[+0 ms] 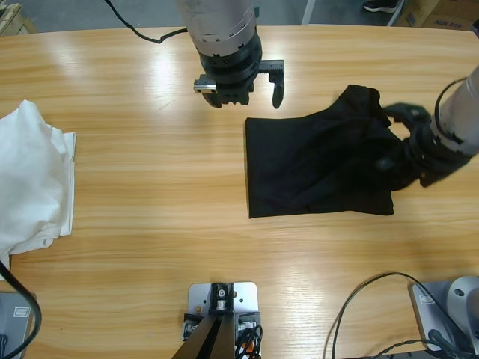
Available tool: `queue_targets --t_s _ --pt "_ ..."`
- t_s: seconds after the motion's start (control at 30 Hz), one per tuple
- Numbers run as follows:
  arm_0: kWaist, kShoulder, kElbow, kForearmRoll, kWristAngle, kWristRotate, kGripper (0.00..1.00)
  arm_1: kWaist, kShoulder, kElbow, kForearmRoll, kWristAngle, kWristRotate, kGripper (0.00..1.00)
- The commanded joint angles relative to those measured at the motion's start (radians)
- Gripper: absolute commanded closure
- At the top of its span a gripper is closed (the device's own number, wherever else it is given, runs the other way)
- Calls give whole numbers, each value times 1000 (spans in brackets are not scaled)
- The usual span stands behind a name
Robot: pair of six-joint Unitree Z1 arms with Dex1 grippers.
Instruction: Fold clothes
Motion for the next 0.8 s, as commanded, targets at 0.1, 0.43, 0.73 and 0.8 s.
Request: queue_targets --t_s 0.1,0.43,0.73,0.8 --pt "9 -38 -70 158 -7 -4 46 -59 164 5 138 18 77 863" --pt "-6 -52 -32 158 -8 -7 46 -119 75 -192 289 -291 145 0" --pt "-5 -77 -27 157 -4 -3 46 -133 -28 -60 13 -67 -46 306" --pt "-5 -75 -23 157 -4 1 46 -125 -38 -19 -22 -64 -95 305"
